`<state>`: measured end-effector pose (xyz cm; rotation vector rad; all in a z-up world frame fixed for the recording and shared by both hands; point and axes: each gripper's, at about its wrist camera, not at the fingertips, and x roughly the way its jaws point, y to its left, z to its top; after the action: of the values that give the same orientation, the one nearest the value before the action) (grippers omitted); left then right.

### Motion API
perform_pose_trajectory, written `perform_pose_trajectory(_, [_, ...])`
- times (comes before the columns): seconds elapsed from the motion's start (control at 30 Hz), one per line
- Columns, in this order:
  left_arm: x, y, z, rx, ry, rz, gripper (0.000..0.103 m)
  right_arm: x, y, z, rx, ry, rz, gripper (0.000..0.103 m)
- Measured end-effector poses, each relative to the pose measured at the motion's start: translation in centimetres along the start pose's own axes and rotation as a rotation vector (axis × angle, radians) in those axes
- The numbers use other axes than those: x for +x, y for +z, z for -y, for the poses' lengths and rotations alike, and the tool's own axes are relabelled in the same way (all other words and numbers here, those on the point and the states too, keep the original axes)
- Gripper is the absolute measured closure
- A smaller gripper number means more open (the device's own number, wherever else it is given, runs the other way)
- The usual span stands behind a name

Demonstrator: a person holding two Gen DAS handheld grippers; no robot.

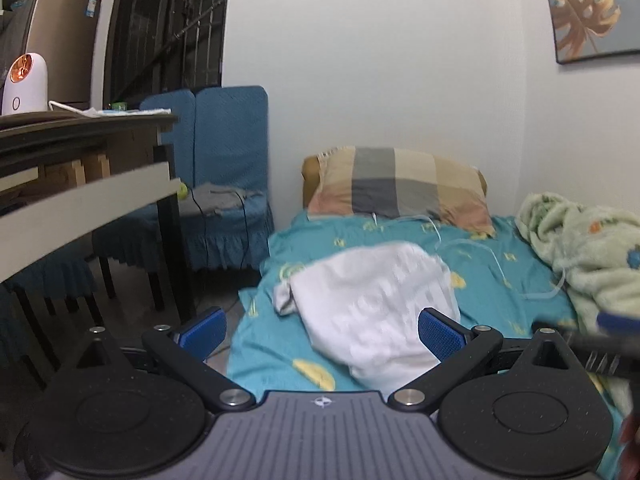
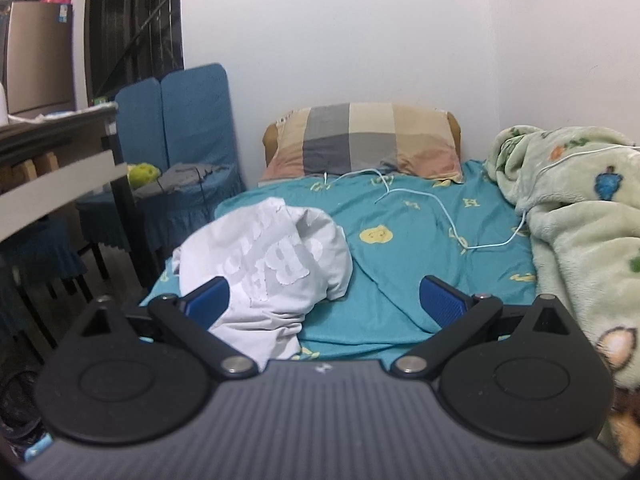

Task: Fold clothes
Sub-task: 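Approach the crumpled white T-shirt with both tools open, then pinch the white T-shirt with the right tool and lift it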

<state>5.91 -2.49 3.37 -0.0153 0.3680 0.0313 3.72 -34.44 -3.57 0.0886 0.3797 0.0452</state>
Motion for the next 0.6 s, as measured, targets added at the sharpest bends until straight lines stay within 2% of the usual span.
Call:
perform_pose_trajectory(0.13, [2.8, -0.1, -1.1, -0.056, 0.017, 0.005, 0.0, 3.8, 0.1, -1.0, -0.054, 0.065, -0.035, 0.003])
perform_pose_trajectory(0.23, [4.8, -1.4, -2.9, -0.14, 0.021, -0.033, 0.0, 7.3, 0.4, -1.8, -0.059, 0.099, -0.042, 0.003])
perform_pose_trajectory(0.3, [5.6, -2.0, -3.8, -0.168, 0.013, -0.052, 0.0, 9.3, 0.3, -2.1, -0.062, 0.092, -0.048, 0.004])
perform_pose_trajectory(0.6, [9.4, -4.0, -7.0, -0.272, 0.024, -0.078, 0.0, 18.5, -0.1, -3.7, -0.075, 0.062, -0.076, 0.026])
